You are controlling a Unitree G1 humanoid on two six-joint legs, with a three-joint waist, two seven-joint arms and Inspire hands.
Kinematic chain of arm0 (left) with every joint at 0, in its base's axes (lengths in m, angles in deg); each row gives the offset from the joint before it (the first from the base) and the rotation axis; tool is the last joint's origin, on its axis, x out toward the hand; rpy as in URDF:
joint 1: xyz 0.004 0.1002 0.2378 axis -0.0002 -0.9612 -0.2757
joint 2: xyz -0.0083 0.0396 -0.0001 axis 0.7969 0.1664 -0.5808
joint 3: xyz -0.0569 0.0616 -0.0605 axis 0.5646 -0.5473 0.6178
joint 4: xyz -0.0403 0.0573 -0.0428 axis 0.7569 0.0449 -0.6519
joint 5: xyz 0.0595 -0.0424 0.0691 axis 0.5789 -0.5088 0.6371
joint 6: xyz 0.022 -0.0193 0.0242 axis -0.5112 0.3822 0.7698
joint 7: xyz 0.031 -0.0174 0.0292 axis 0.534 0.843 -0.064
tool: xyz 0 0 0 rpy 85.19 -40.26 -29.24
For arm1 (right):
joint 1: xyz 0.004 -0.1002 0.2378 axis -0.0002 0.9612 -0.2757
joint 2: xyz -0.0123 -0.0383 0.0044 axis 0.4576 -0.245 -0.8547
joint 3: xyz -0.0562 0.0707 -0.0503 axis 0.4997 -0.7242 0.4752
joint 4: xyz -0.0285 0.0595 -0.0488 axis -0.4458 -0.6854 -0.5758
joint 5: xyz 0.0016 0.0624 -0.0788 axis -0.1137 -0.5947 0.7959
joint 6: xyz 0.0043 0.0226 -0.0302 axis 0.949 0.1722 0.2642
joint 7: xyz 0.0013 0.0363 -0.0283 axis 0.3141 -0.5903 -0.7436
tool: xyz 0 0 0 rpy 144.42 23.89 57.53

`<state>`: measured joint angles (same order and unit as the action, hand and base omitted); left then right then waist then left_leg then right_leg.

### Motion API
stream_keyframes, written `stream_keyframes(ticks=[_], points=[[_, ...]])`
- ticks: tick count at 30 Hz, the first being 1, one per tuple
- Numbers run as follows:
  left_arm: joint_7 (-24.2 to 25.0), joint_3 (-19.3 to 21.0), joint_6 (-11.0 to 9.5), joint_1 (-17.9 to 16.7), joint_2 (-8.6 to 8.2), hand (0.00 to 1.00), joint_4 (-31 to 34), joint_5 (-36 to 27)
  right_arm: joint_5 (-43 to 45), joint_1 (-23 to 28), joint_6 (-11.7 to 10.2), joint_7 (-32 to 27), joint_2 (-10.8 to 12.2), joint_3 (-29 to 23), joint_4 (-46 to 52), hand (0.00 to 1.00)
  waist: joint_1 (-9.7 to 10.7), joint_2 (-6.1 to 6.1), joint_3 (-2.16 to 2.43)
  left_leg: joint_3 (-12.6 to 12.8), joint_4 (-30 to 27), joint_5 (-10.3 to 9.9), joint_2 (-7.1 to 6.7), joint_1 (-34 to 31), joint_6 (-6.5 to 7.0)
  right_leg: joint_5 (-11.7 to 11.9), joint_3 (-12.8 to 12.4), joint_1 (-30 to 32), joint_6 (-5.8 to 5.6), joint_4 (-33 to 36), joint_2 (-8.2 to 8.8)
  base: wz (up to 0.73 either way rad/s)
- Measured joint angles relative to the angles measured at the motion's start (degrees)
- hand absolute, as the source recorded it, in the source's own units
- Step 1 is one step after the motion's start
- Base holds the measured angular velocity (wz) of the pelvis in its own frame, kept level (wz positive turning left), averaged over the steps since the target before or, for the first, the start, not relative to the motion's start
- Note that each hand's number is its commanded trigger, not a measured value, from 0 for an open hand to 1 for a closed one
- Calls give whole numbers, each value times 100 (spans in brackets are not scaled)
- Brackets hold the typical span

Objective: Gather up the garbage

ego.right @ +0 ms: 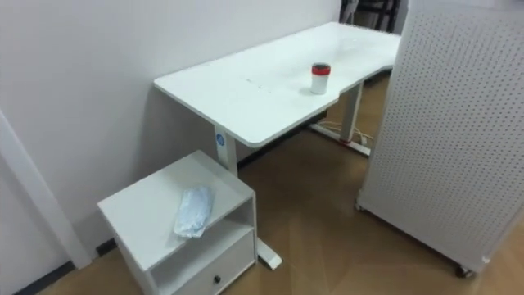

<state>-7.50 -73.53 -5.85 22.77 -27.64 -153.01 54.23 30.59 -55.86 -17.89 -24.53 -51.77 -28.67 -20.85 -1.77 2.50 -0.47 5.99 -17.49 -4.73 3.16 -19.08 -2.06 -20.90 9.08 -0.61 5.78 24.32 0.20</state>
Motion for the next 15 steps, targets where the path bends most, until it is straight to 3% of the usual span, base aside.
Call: stream_keyframes(ticks=[1, 2, 3, 4, 5, 6, 7, 9, 10, 11, 12, 13, 14, 15], points=[[0, 5, -8, -1, 0, 0, 0, 10, 0, 12, 3, -2, -6, 19, 11, 100, 0, 3, 1, 0, 117, 184, -2, 18, 13, -39, -27, -66, -27, -22, 0, -20], [0, 10, -46, -9, 0, 0, 1, 30, 0, 39, 9, -9, -3, 33, 39, 100, -21, 22, 24, 13, 255, 526, -38, 57, 23, -107, -120, -209, -93, -89, 14, -6], [4, 0, -126, -7, -7, 0, 3, 47, 7, 55, 9, -20, -4, 32, 63, 100, -7, 57, 40, 17, 282, 727, -141, 62, 131, -192, -165, -296, -172, -149, 92, -7], [10, -4, -158, -4, -12, 0, 3, 46, 14, 56, 9, -35, -5, 31, 71, 100, -7, 79, 48, 14, 267, 785, -204, 62, 198, -239, -192, -333, -214, -183, 152, -4], [12, -3, -203, 16, -15, 0, 3, 30, 39, 54, 6, -63, 4, 28, 75, 100, 8, 141, 81, 61, 196, 706, -384, 56, 366, -298, -304, -429, -290, -272, 308, 4], [12, -5, -231, 62, -19, 0, 0, 39, 90, 57, 0, -75, -2, 24, 74, 100, 12, 204, 130, 177, 57, 539, -526, 72, 449, -341, -446, -499, -369, -369, 465, 3], [15, -4, -241, 114, -27, 0, -13, 39, 129, 77, -8, -109, -8, 23, 66, 100, 14, 215, 114, 219, -126, 444, -559, 66, 487, -337, -489, -528, -406, -380, 525, 0], [19, -3, -305, 235, 19, 0, -95, -38, 265, 54, -75, -194, 30, 40, 61, 100, -44, 193, -8, 381, -1334, -28, -561, -87, 725, -195, -639, -824, -662, -267, 686, -25], [15, -3, -317, 239, 33, 0, -92, -67, 267, 30, -85, -227, 49, 49, 73, 100, -87, 190, -59, 485, -1598, -112, -550, -175, 740, -164, -663, -885, -704, -129, 744, -51], [-9, -50, -361, 249, 32, 0, -103, -67, 255, 48, -128, -250, 20, 81, 99, 100, -125, 155, 53, 589, -1443, -289, -612, -94, 621, -161, -656, -727, -710, 502, 850, -11], [-23, -97, -383, 379, 45, 0, -103, -62, 252, 46, -184, -283, -20, 69, 112, 100, 3, 100, 59, 660, -1268, -635, -623, 85, 750, -131, -397, -486, -784, 1353, 976, 19], [-55, -133, -382, 480, 69, 0, -104, -61, 230, 53, -195, -318, -8, 67, 108, 100, 43, 98, 44, 661, -1279, -805, -687, 163, 817, -57, -312, -310, -918, 1755, 1095, 53], [-165, -160, -399, 677, 85, 0, -81, -59, 191, 67, -187, -382, -5, 35, 101, 100, 15, 145, 11, 729, -1276, -931, -774, 304, 897, 273, -245, -85, -1104, 2367, 1280, 11], [-305, -181, -436, 838, 80, 0, -40, -60, 193, 8, -209, -406, -4, 41, 114, 100, -44, 86, 35, 717, -1113, -997, -763, 473, 901, 446, -252, 160, -1052, 2674, 1299, -16]])
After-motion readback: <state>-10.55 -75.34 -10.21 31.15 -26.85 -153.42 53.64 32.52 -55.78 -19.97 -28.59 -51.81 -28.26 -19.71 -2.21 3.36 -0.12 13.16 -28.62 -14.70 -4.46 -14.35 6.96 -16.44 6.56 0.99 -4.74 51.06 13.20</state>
